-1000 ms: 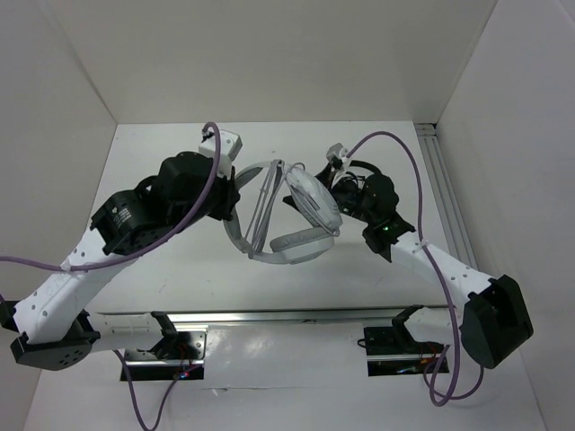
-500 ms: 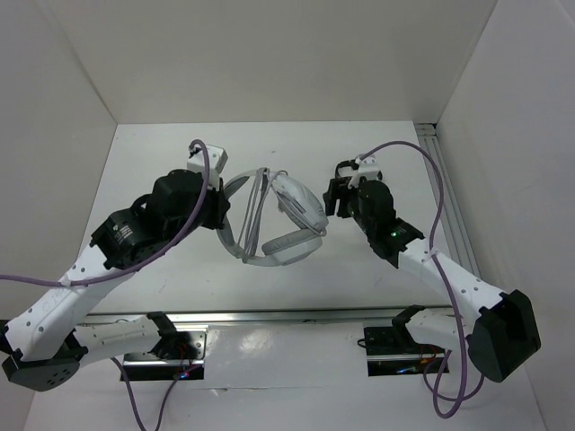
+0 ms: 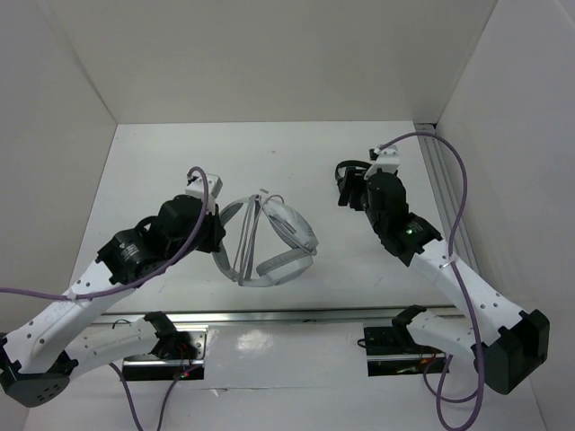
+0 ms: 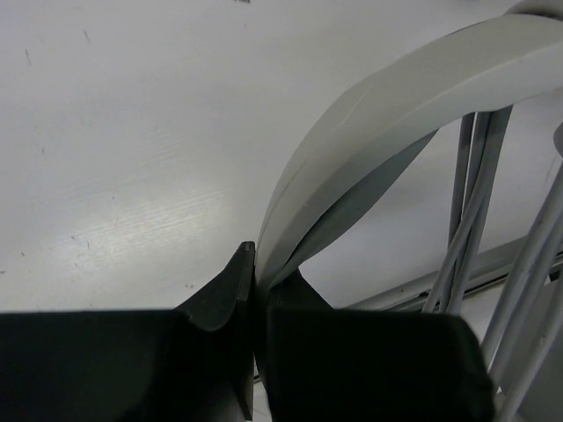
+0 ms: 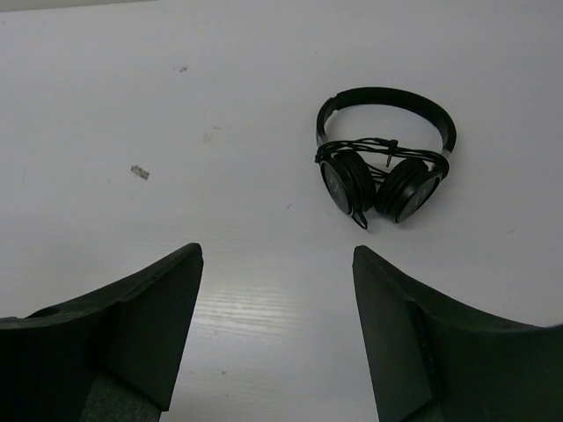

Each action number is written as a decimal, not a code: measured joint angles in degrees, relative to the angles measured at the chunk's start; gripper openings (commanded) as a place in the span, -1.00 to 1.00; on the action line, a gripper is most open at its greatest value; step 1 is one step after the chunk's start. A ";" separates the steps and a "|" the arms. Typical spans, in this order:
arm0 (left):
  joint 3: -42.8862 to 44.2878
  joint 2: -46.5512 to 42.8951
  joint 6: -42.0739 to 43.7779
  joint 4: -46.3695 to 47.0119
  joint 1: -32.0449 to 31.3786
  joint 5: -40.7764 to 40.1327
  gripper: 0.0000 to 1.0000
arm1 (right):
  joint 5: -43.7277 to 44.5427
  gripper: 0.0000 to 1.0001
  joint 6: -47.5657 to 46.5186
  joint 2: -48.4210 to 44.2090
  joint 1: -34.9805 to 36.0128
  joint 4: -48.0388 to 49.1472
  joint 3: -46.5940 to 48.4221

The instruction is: Wrap the headphones

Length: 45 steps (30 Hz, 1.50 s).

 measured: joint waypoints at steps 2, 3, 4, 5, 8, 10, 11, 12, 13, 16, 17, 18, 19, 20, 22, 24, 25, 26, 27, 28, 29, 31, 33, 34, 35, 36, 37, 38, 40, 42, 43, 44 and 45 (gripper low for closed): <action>-2.47 -0.57 -0.92 -0.24 0.00 0.44 -1.00 | -0.20 0.55 0.26 -1.11 0.00 -1.09 1.01; -3.69 -0.92 -1.03 -0.31 0.00 0.57 -1.00 | -0.42 0.58 0.35 -1.60 0.00 -1.77 1.51; -4.83 -1.27 -1.25 -0.52 0.00 0.72 -1.00 | -0.79 0.61 0.48 -2.16 0.00 -2.56 2.14; -5.73 -1.49 -1.46 -1.07 0.00 0.92 -1.00 | -0.94 0.61 0.55 -2.43 0.00 -2.82 2.38; -7.87 -1.55 -2.58 -1.99 0.00 1.55 -1.00 | -1.97 0.63 0.66 -3.02 0.00 -4.76 3.76; -9.31 -0.87 -3.52 -2.10 0.00 2.16 -1.00 | -2.75 0.79 0.72 -3.04 0.00 -5.77 4.57; -10.01 -0.28 -3.96 -2.10 0.00 2.54 -1.00 | -3.06 0.84 0.92 -3.04 0.04 -6.08 4.85; -10.67 0.37 -4.28 -2.01 0.00 2.78 -1.00 | -3.37 0.84 0.94 -3.04 0.17 -6.36 5.07; -11.39 1.22 -4.76 -1.92 0.00 3.15 -1.00 | -3.58 0.84 0.83 -3.04 0.33 -6.82 5.33; -13.60 3.69 -5.79 -1.25 0.00 3.67 -1.00 | -4.28 0.87 0.94 -3.04 0.98 -7.43 5.64; -14.03 4.52 -5.86 -1.11 0.00 3.80 -1.00 | -4.44 0.87 0.92 -3.04 1.42 -7.58 5.66; -14.25 5.16 -6.05 -0.96 0.00 3.87 -1.00 | -4.55 0.89 0.87 -3.04 1.77 -7.69 5.66; -14.40 5.81 -6.49 -0.72 0.00 3.98 -1.00 | -4.70 0.89 0.85 -3.04 2.08 -7.80 5.66; -14.53 6.21 -6.80 -0.31 0.00 4.09 -1.00 | -4.81 1.00 0.79 -3.04 2.43 -7.96 5.66; -14.58 7.06 -7.06 0.92 0.00 4.50 -1.00 | -4.87 1.00 0.76 -2.95 2.84 -8.13 5.68; -14.58 7.63 -7.15 1.92 0.02 5.09 -1.00 | -4.90 1.00 0.57 -2.84 3.10 -8.26 5.68; -14.58 7.87 -7.19 2.43 0.04 5.49 -1.00 | -4.79 1.00 0.52 -2.80 3.23 -8.31 5.68; -14.58 8.09 -7.23 2.84 0.04 5.95 -1.00 | -4.59 1.00 0.50 -2.80 3.34 -8.33 5.68; -14.58 8.33 -7.28 3.19 0.04 6.40 -1.00 | -4.35 1.00 0.50 -2.80 3.43 -8.39 5.68; -14.58 8.55 -7.28 3.52 0.04 6.88 -1.00 | -4.13 1.00 0.50 -2.80 3.45 -8.59 5.73; -14.56 8.87 -7.26 3.74 0.02 7.56 -1.00 | -3.76 1.00 0.52 -2.80 3.45 -8.96 5.84; -14.45 9.84 -6.97 3.91 -0.02 8.87 -1.00 | -2.60 1.00 0.55 -2.71 3.45 -10.03 6.34; -13.40 12.07 -6.56 3.48 -0.66 10.27 -1.00 | -1.14 1.00 0.52 -2.71 3.45 -11.45 7.37; -12.66 13.40 -6.43 3.41 -1.20 10.73 -1.00 | -0.35 1.00 0.52 -2.71 3.45 -12.15 8.02; -11.50 15.08 -6.27 3.39 -2.08 11.28 -1.00 | 0.63 1.00 0.52 -2.71 3.45 -13.20 9.14; -10.58 16.39 -5.90 3.50 -2.91 11.76 -1.00 | 1.49 1.00 0.52 -2.71 3.45 -13.88 10.14; -9.60 17.59 -5.44 3.61 -3.69 12.28 -1.00 | 2.27 1.00 0.55 -2.71 3.45 -14.71 11.23; -8.61 18.71 -5.03 3.54 -4.42 12.87 -1.00 | 3.21 1.00 0.57 -2.71 3.45 -15.61 12.48; -6.62 20.76 -4.24 3.48 -5.55 14.21 -1.00 | 4.87 1.00 0.61 -2.73 3.45 -17.33 14.95; -4.68 23.02 -3.32 3.37 -6.01 15.19 -1.00 | 6.27 1.00 0.76 -2.86 3.45 -18.75 17.07; -3.56 24.46 -2.78 3.30 -6.05 15.54 -1.00 | 6.78 1.00 0.81 -2.97 3.45 -19.30 17.88; -2.14 26.29 -2.16 3.23 -6.05 15.58 -1.00 | 7.23 1.00 0.85 -3.17 3.45 -19.96 18.73; -0.85 28.13 -1.73 3.17 -6.05 15.56 -1.00 | 7.50 1.00 0.90 -3.37 3.45 -20.59 19.28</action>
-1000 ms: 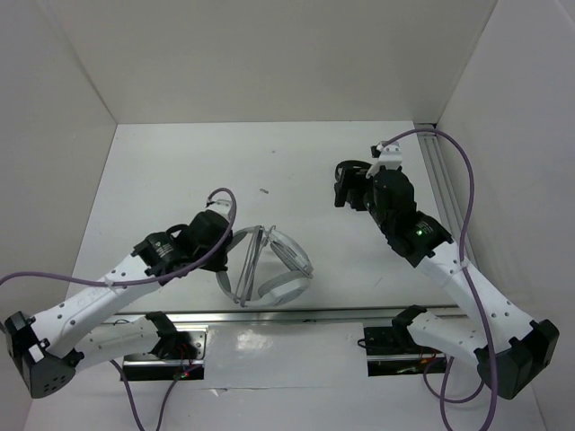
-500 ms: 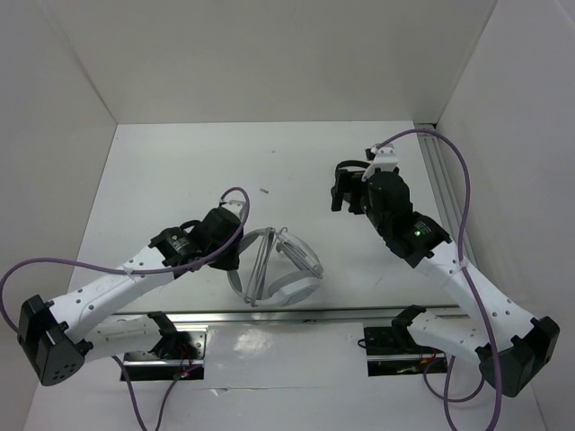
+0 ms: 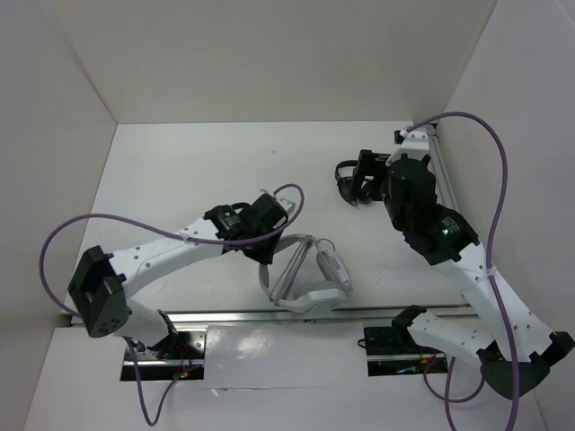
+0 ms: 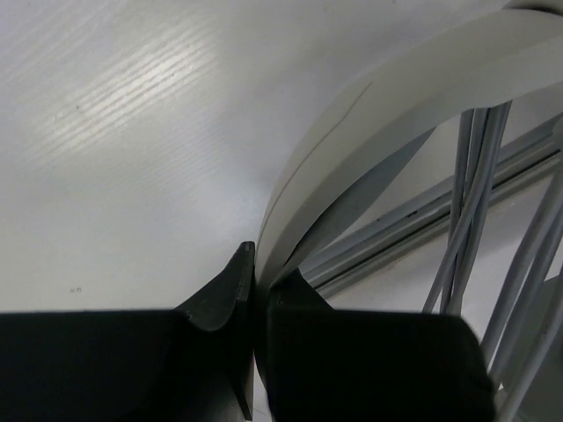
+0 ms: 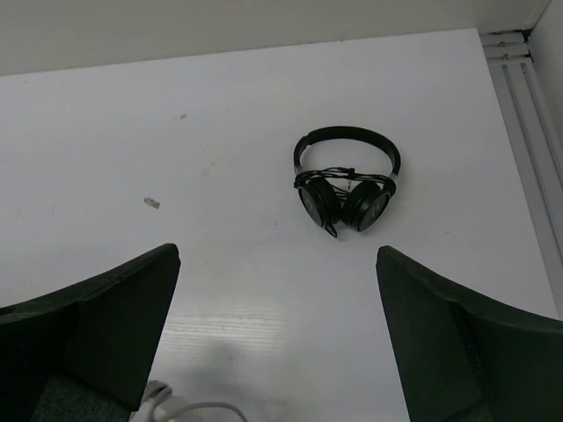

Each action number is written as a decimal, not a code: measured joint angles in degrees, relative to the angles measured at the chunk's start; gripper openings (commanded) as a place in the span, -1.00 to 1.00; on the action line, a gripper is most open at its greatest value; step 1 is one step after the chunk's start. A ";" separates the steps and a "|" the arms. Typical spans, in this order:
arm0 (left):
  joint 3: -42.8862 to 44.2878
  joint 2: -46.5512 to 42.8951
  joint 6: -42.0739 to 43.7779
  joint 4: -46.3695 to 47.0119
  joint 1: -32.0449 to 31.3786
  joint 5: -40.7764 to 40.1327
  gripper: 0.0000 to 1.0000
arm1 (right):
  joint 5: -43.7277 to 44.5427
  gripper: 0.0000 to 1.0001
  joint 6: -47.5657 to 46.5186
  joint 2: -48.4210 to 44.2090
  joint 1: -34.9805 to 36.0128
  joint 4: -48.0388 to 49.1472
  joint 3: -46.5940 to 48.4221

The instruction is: Wrap the headphones

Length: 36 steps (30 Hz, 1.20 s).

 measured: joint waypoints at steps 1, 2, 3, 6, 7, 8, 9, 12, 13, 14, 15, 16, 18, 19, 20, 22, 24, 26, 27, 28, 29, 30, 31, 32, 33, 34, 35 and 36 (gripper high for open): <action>1.66 2.29 0.79 -0.09 0.00 0.00 -1.00 | 0.13 1.00 0.04 -0.26 0.00 -0.46 0.52; 3.23 4.55 1.29 -0.11 0.00 0.02 -1.00 | 0.13 1.00 0.09 -0.59 0.00 -0.83 0.90; 5.14 7.30 1.92 -0.11 0.00 0.02 -1.00 | 0.04 1.00 0.09 -0.92 0.00 -1.22 1.22; 10.82 15.93 4.09 0.66 0.02 -0.02 -1.00 | -0.59 1.00 0.07 -2.08 0.00 -1.97 1.64; 12.66 18.95 4.66 1.36 0.09 0.33 -1.00 | -0.87 1.00 0.04 -2.40 0.00 -2.05 1.66; 14.12 21.49 5.11 2.01 0.37 0.61 -1.00 | -1.18 1.00 0.02 -2.69 0.00 -2.10 1.66; 16.00 24.44 5.57 2.45 0.59 1.20 -1.00 | -1.46 1.00 0.00 -2.89 0.02 -2.14 1.68; 21.84 33.11 6.12 3.85 1.81 3.80 -1.00 | -2.47 1.00 -0.20 -2.91 0.39 -2.34 1.75; 23.52 35.47 6.12 4.20 2.14 4.33 -1.00 | -2.80 1.00 -0.26 -2.82 0.50 -2.51 1.75; 25.24 37.99 6.05 4.59 2.43 4.76 -1.00 | -3.04 1.00 -0.35 -2.75 0.55 -2.62 1.75; 26.67 39.78 5.77 4.76 2.73 5.31 -1.00 | -3.28 1.00 -0.37 -2.69 0.57 -2.64 1.75; 28.06 41.42 5.35 5.09 2.99 5.84 -1.00 | -3.54 1.00 -0.42 -2.69 0.61 -2.64 1.73; 29.99 43.25 4.50 5.84 3.19 6.12 -1.00 | -3.87 1.00 -0.55 -2.64 0.63 -2.64 1.73; 30.60 43.54 3.89 6.27 3.17 5.95 -1.00 | -4.02 1.00 -0.61 -2.64 0.63 -2.64 1.66; 31.02 43.65 3.56 6.51 3.13 5.62 -1.00 | -4.13 1.00 -0.61 -2.62 0.66 -2.64 1.62; 32.02 43.98 2.73 6.67 3.08 4.22 -1.00 | -4.39 1.00 -0.63 -2.58 0.81 -2.64 1.62; 33.20 44.78 2.01 6.88 2.80 2.36 -1.00 | -4.63 1.00 -0.68 -2.56 0.96 -2.64 1.62; 34.62 45.88 1.38 7.26 2.36 0.92 -1.00 | -4.79 1.00 -0.81 -2.56 1.01 -2.64 1.62; 35.21 46.42 1.01 7.48 2.16 0.39 -1.00 | -4.83 1.00 -0.83 -2.56 1.01 -2.64 1.62; 35.95 47.10 0.48 7.74 1.92 -0.24 -1.00 | -4.87 1.00 -0.83 -2.56 1.01 -2.60 1.55; 36.44 47.56 0.07 8.07 1.70 -0.50 -1.00 | -4.90 1.00 -0.85 -2.56 1.01 -2.60 1.46; 36.83 47.91 -0.59 8.22 1.46 -0.66 -1.00 | -4.92 1.00 -0.85 -2.56 1.01 -2.54 1.29; 37.05 48.02 -0.96 8.48 1.22 -0.81 -1.00 | -4.92 1.00 -0.85 -2.56 1.01 -2.58 1.14; 37.07 48.13 -1.44 8.79 1.05 -0.81 -0.99 | -4.96 1.00 -0.83 -2.49 1.01 -2.56 0.96; 37.07 48.13 -2.10 8.96 0.92 -0.79 -0.99 | -5.07 1.00 -0.81 -2.43 1.01 -2.60 0.85; 37.07 48.15 -2.47 9.18 0.79 -0.79 -0.96 | -5.20 1.00 -0.81 -2.25 1.03 -2.62 0.76; 37.03 48.17 -2.84 9.38 0.63 -0.72 -0.90 | -5.38 1.00 -0.79 -2.08 1.03 -2.60 0.76; 36.89 48.17 -3.28 9.62 0.44 -0.66 -0.85 | -5.60 1.00 -0.76 -1.88 1.03 -2.62 0.76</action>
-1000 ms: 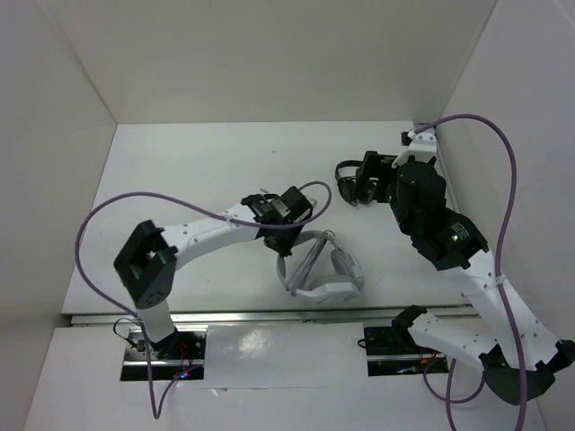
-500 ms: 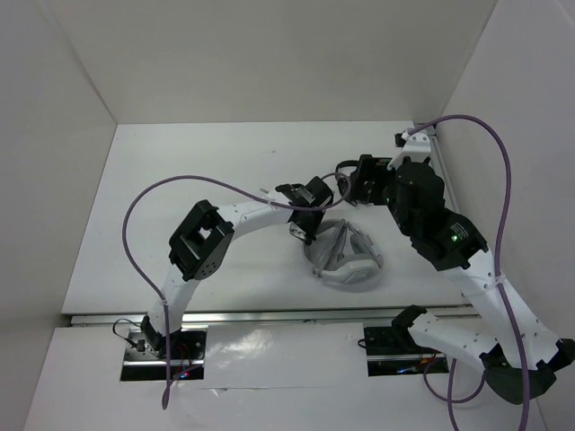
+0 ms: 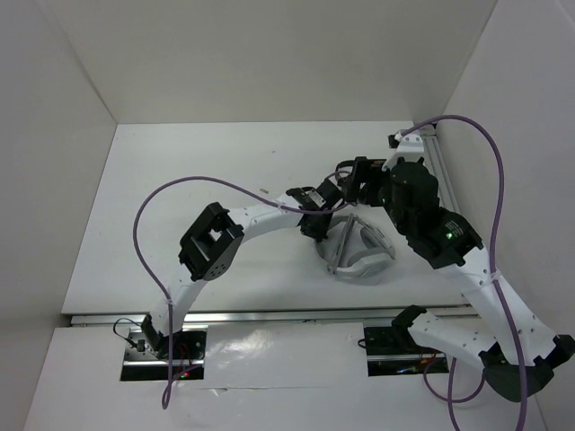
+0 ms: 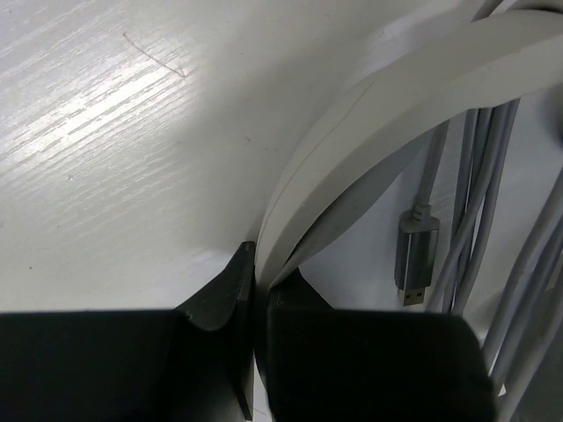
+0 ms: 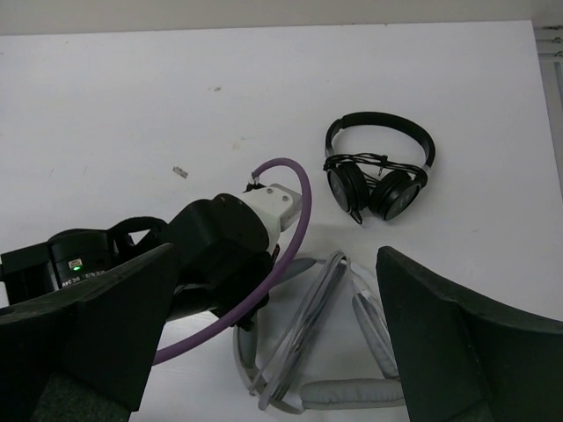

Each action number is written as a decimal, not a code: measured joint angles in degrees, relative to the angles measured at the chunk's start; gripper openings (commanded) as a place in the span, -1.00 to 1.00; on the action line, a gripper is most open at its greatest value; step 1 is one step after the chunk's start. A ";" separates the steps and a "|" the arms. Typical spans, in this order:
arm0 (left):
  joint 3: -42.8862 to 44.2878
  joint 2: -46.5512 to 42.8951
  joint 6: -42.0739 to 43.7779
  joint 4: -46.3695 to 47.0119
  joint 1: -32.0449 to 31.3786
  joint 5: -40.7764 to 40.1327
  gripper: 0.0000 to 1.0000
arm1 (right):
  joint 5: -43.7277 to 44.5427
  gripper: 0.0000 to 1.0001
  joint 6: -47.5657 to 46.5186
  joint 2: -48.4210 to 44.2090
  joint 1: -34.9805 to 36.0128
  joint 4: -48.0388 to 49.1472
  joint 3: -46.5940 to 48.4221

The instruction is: Wrap the headphones

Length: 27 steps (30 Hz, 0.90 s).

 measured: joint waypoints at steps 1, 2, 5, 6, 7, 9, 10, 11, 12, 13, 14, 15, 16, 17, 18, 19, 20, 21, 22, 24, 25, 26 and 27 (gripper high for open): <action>-0.33 0.00 -0.33 0.55 -0.07 0.04 -0.78 | -0.15 1.00 0.02 0.22 0.00 0.00 0.00; -0.63 -0.02 -0.52 1.16 -0.17 0.07 -0.66 | -0.31 1.00 0.13 0.46 0.00 0.00 0.00; -1.40 -0.15 -1.16 3.21 -0.57 0.13 -0.40 | -0.70 1.00 0.46 0.81 0.00 -0.02 0.00; -2.14 -0.44 -1.75 4.37 -0.74 0.46 -0.04 | -1.07 1.00 0.48 0.81 0.00 -0.02 0.00; -2.80 -0.83 -2.03 5.27 -0.90 0.74 0.37 | -1.49 1.00 0.50 0.79 0.00 -0.02 0.00; -4.66 -2.29 -2.47 7.43 -1.16 1.70 0.98 | -2.05 1.00 0.72 0.59 0.02 -0.02 0.00; -5.57 -3.17 -3.15 8.24 -1.18 1.86 0.98 | -2.29 1.00 0.85 0.48 0.02 -0.02 0.00; -6.82 -4.13 -3.45 8.96 -1.29 2.12 0.98 | -2.45 1.00 0.87 0.24 0.04 -0.02 0.00; -8.13 -4.94 -3.56 9.05 -1.27 2.21 0.98 | -2.84 1.00 0.87 -0.04 0.09 -0.02 0.00; -9.57 -5.73 -3.52 9.18 -1.16 1.97 0.98 | -3.10 1.00 0.90 -0.37 0.09 0.00 0.04; -10.86 -6.73 -3.61 9.55 -1.01 1.77 0.98 | -3.26 1.00 0.90 -0.63 0.09 -0.02 0.11; -12.33 -7.85 -3.72 9.57 -0.68 1.57 0.98 | -3.39 1.00 0.90 -0.94 0.09 -0.04 0.22; -13.38 -8.79 -3.93 9.51 -0.42 1.40 0.98 | -3.48 1.00 0.96 -1.18 0.09 -0.09 0.35; -14.95 -10.27 -4.24 9.44 0.07 1.22 0.98 | -3.63 1.00 1.09 -1.33 0.09 -0.22 0.63; -16.52 -11.63 -4.70 9.79 0.50 0.96 0.98 | -3.87 1.00 1.14 -1.57 0.09 -0.24 0.98; -18.12 -13.55 -5.07 9.90 1.01 0.46 0.98 | -4.02 1.00 1.20 -1.86 0.09 -0.31 1.29; -19.74 -15.50 -5.31 10.19 1.46 0.07 0.98 | -4.20 1.00 1.31 -2.23 0.09 -0.59 1.75; -21.27 -17.84 -5.57 10.10 1.88 -0.66 0.98 | -4.28 1.00 1.33 -2.56 0.09 -0.85 2.25; -22.64 -20.57 -6.16 9.94 2.27 -1.55 0.98 | -4.46 1.00 1.46 -2.91 0.09 -1.31 3.02; -24.15 -25.90 -6.58 8.81 3.06 -3.72 0.98 | -4.96 1.00 1.79 -3.34 0.09 -2.64 5.16; -24.57 -28.98 -6.78 8.13 3.39 -5.22 0.98 | -5.44 1.00 2.05 -3.54 0.09 -3.21 6.14; -24.92 -32.37 -7.10 7.41 3.61 -7.02 0.98 | -6.08 1.00 2.27 -3.89 0.09 -3.89 7.04; -25.75 -35.98 -7.65 6.88 3.63 -8.79 0.98 | -6.75 1.00 2.45 -4.50 0.09 -4.50 7.54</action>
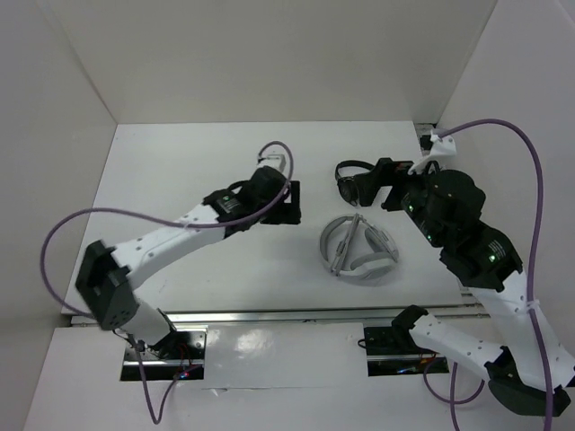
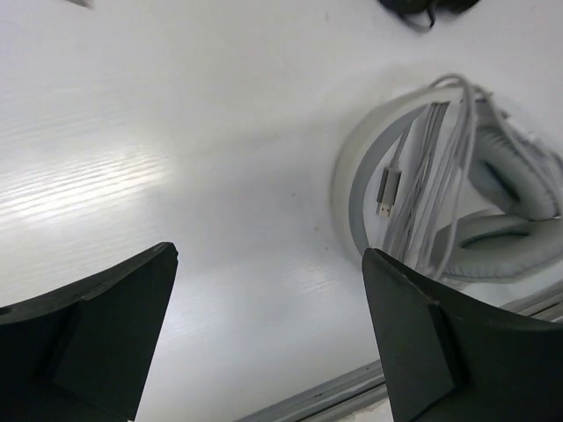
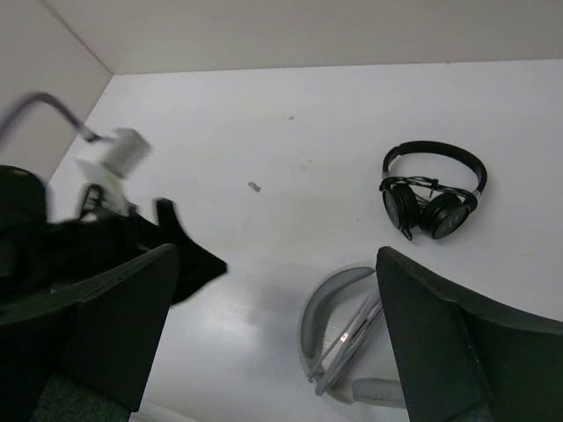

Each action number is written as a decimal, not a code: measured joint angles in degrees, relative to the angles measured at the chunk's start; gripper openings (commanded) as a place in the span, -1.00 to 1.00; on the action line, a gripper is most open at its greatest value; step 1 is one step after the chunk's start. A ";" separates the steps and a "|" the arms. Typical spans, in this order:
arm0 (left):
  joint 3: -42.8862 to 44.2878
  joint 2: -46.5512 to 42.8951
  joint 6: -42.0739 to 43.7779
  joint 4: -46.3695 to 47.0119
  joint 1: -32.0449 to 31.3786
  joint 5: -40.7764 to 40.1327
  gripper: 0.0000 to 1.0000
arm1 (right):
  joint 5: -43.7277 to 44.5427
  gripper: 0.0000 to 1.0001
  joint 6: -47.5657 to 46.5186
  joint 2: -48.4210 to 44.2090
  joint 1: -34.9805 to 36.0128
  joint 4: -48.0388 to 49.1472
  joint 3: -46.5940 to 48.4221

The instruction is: Wrap the headphones

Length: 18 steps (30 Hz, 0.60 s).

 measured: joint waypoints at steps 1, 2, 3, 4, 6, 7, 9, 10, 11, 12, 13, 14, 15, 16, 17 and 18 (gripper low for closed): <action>-1.14 -4.20 -0.26 -1.05 -0.02 -2.03 0.98 | -0.79 1.00 0.17 -0.81 0.00 -0.68 0.11; -2.34 -8.57 -0.37 -2.54 -0.15 -3.80 0.98 | -1.40 1.00 0.44 -1.77 0.00 -1.68 0.11; -3.45 -12.79 -0.37 -3.96 -0.26 -5.29 0.98 | -1.90 1.00 0.66 -2.84 0.00 -2.82 0.11; -4.66 -16.90 -0.37 -5.27 -0.35 -6.56 0.98 | -2.23 1.00 0.87 -3.78 0.00 -3.78 0.09; -6.29 -26.05 -0.33 -9.99 -0.42 -9.46 0.98 | -2.23 1.00 1.16 -5.57 0.00 -6.32 0.11; -6.54 -29.42 -0.33 -11.69 -0.42 -10.45 0.98 | -2.25 1.00 1.22 -6.25 0.00 -7.02 0.15; -6.78 -37.27 -0.24 -16.31 -0.44 -12.48 0.98 | -2.25 1.00 1.29 -7.72 0.00 -9.44 0.79; -6.64 -40.70 -0.22 -18.51 -0.44 -13.27 0.98 | -2.27 1.00 1.36 -8.20 0.00 -10.47 1.33; -6.43 -43.80 -0.28 -20.81 -0.44 -14.10 0.98 | -2.23 1.00 1.42 -8.52 0.00 -11.37 1.84; -6.01 -47.36 -0.26 -23.37 -0.44 -15.17 0.98 | -2.19 1.00 1.42 -8.83 0.00 -12.31 2.40; -5.40 -50.03 -0.42 -26.01 -0.44 -16.06 0.98 | -2.16 1.00 1.44 -9.09 0.00 -12.98 2.78; -4.35 -52.19 -0.63 -28.94 -0.44 -16.96 0.98 | -2.14 1.00 1.44 -9.49 0.00 -13.73 2.99; -3.10 -53.77 -1.14 -32.54 -0.44 -18.08 0.98 | -2.14 1.00 1.42 -9.94 0.00 -14.49 3.08; -1.46 -55.25 -1.51 -34.29 -0.44 -18.56 0.98 | -2.05 1.00 1.44 -10.45 0.00 -15.28 3.08; -0.26 -56.19 -1.70 -36.30 -0.44 -19.23 0.98 | -1.81 1.00 1.42 -10.95 0.00 -16.09 3.08; 0.52 -56.87 -1.79 -37.94 -0.44 -19.61 0.98 | -1.49 1.00 1.44 -11.39 0.00 -16.72 3.08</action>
